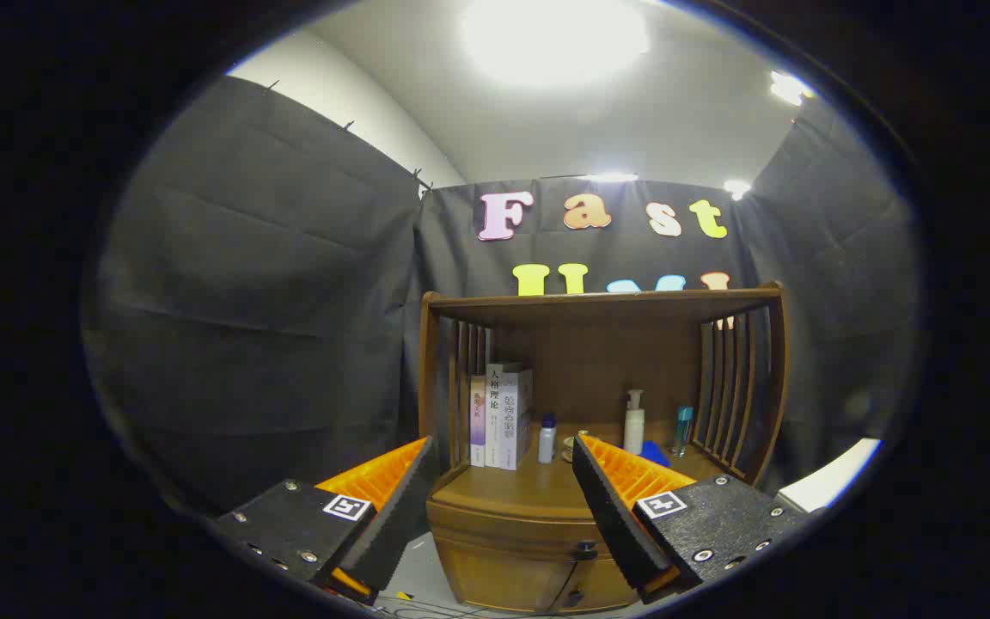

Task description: Pull open the drawer, take out the items inside it, and place them on the countertop above the cabinet.

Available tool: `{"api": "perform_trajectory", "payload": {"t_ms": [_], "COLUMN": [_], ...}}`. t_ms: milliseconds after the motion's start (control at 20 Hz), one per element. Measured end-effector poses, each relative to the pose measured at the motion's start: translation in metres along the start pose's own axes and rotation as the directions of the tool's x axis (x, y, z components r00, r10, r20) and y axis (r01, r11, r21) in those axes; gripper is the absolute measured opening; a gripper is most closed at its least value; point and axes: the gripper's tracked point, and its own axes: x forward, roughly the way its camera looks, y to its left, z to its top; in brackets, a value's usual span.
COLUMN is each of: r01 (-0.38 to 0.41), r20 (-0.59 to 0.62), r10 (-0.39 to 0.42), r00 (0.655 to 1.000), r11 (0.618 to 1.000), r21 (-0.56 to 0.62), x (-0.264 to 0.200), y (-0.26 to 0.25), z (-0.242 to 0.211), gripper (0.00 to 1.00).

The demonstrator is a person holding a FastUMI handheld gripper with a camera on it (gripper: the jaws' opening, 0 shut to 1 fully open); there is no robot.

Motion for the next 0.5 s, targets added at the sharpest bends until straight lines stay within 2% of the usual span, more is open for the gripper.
{"api": "perform_trajectory", "payload": {"t_ms": [100,200,350,500], "r01": [-0.035,-0.039,0.037,0.101], "r20": [-0.002,-0.001,-0.016,0.019], "r10": [0.035,0.040,-0.037,-0.101], "r00": [0.999,0.999,0.999,0.995], "r11": [0.996,0.987,0.997,0.994], "r21": [0.086,0.154,0.062,-0.035], "x": [0.002,0.004,0.004,0.005], "y": [0.008,0.003,-0.028,-0.044], "z": [-0.001,-0.002,-0.005,0.003], "gripper": [0.97,0.96,0.97,0.96]}}
